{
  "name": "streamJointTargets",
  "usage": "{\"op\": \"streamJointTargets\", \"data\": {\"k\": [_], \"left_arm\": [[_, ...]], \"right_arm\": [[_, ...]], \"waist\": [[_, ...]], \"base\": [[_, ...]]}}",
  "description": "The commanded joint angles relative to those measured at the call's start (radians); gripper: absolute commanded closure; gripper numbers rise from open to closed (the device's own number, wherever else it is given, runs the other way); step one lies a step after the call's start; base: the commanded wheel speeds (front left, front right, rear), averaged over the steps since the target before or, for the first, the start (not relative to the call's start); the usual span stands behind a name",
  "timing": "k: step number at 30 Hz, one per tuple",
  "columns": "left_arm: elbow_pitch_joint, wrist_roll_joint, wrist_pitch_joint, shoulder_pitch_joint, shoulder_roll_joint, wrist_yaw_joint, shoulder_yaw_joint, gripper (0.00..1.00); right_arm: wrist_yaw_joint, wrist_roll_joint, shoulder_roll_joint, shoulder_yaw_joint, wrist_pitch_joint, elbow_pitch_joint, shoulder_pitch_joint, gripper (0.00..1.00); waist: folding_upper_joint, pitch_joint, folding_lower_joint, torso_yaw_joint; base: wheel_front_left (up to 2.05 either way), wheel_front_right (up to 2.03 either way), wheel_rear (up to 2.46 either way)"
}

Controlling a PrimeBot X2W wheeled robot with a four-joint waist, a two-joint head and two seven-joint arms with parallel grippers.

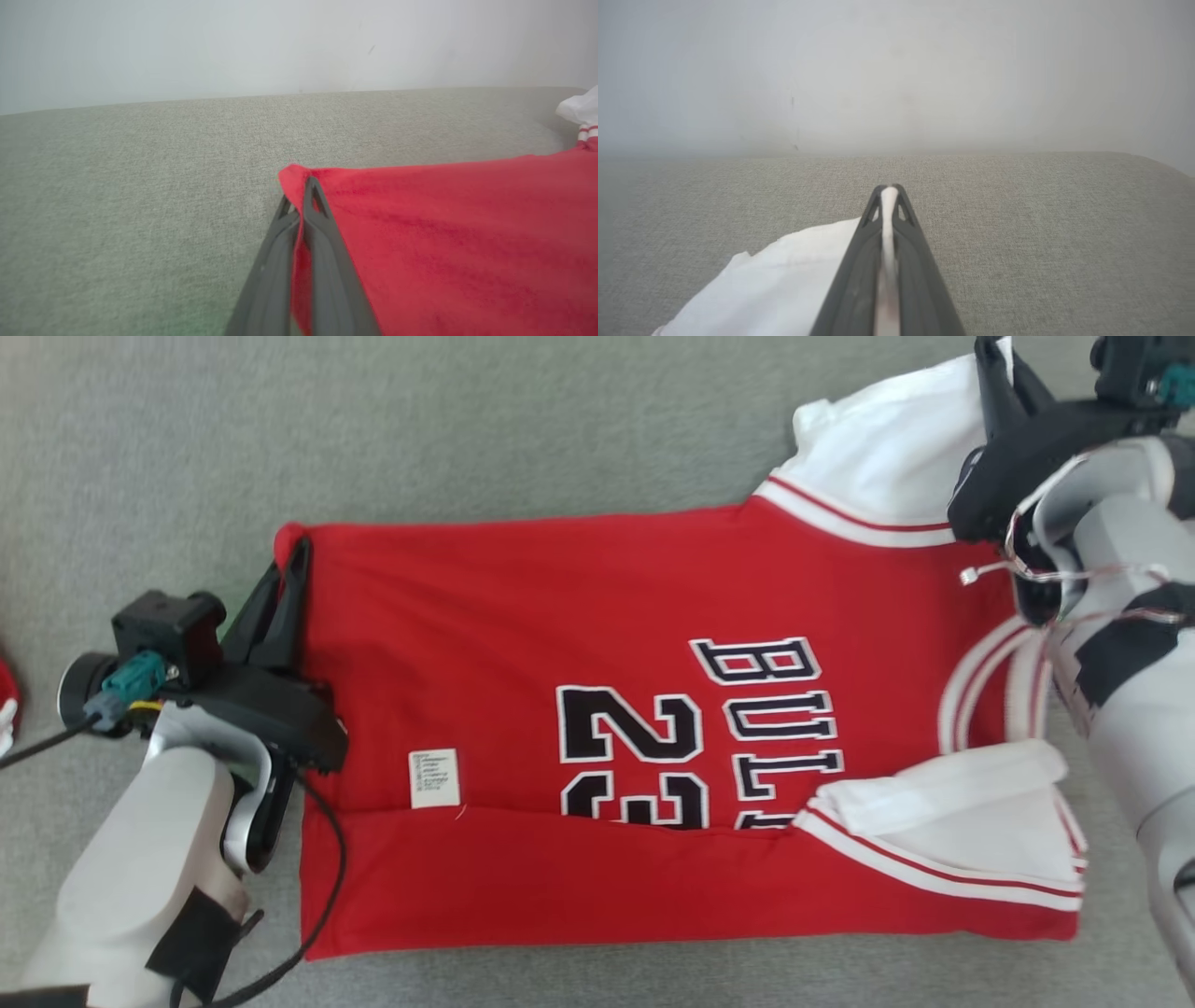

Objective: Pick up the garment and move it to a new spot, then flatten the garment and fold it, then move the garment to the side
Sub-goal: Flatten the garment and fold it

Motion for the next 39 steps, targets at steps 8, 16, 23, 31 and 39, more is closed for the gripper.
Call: {"op": "streamJointTargets", "data": {"k": [8,16,23,31,39], "left_arm": [[-0.009,-0.022,0.003,0.088,0.017,0.014,-0.002,1.0],[-0.033,-0.029,-0.001,0.15,0.024,0.029,-0.006,1.0],[-0.093,-0.028,-0.015,0.261,0.027,0.062,-0.009,1.0],[-0.176,-0.044,-0.028,0.393,0.015,0.091,0.006,1.0],[-0.214,-0.061,-0.033,0.49,-0.018,0.108,0.021,1.0]], "right_arm": [[0.0,0.135,-0.061,0.068,-0.077,-0.277,0.243,1.0],[0.0,0.195,-0.122,0.028,-0.085,-0.535,0.491,1.0],[0.0,0.189,-0.118,-0.108,-0.086,-0.705,0.738,1.0],[0.0,0.179,-0.081,-0.232,-0.083,-0.817,0.982,1.0],[0.0,0.144,-0.04,-0.295,-0.051,-0.825,1.093,1.0]], "waist": [[0.0,-0.106,0.0001,-0.066],[0.0,-0.155,0.0001,-0.092],[0.0,-0.206,0.0001,-0.092],[0.0,-0.24,0.0001,-0.076],[0.0,-0.256,0.0001,-0.071]], "base": [[0.0,0.0,0.0],[0.0,0.0,0.0],[0.0,0.0,0.0],[0.0,0.0,0.0],[0.0,0.0,0.0]]}}
